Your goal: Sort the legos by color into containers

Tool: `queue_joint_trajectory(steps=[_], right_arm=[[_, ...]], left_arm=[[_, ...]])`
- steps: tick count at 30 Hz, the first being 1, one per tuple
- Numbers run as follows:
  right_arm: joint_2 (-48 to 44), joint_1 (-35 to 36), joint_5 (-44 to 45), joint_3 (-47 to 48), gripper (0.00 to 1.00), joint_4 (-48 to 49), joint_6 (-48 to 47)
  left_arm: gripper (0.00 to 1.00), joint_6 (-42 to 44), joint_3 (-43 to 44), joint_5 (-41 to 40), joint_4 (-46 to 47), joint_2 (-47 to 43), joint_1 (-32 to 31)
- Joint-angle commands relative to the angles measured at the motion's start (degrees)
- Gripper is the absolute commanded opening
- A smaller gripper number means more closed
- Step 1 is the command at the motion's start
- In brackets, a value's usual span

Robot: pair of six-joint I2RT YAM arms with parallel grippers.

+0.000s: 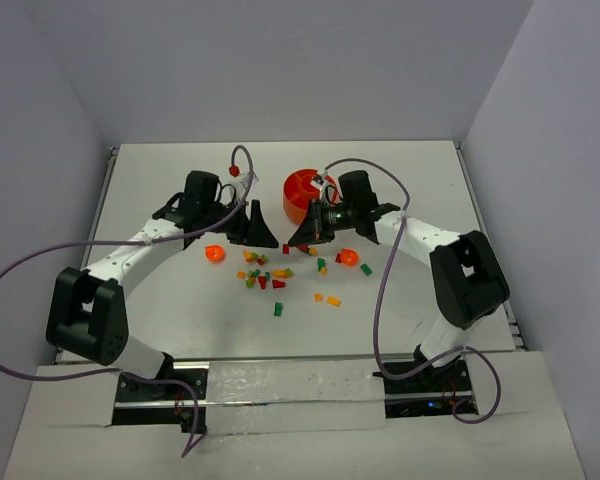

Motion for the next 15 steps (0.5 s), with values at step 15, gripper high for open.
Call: queue_joint_trajectory(steps=[15], right_arm=[[-4.3,3.0,9.6,3.0,0.0,-4.0,6.6]], left_arm=[[0.55,1.1,2.2,-17.6,-0.7,1.0,-9.8]])
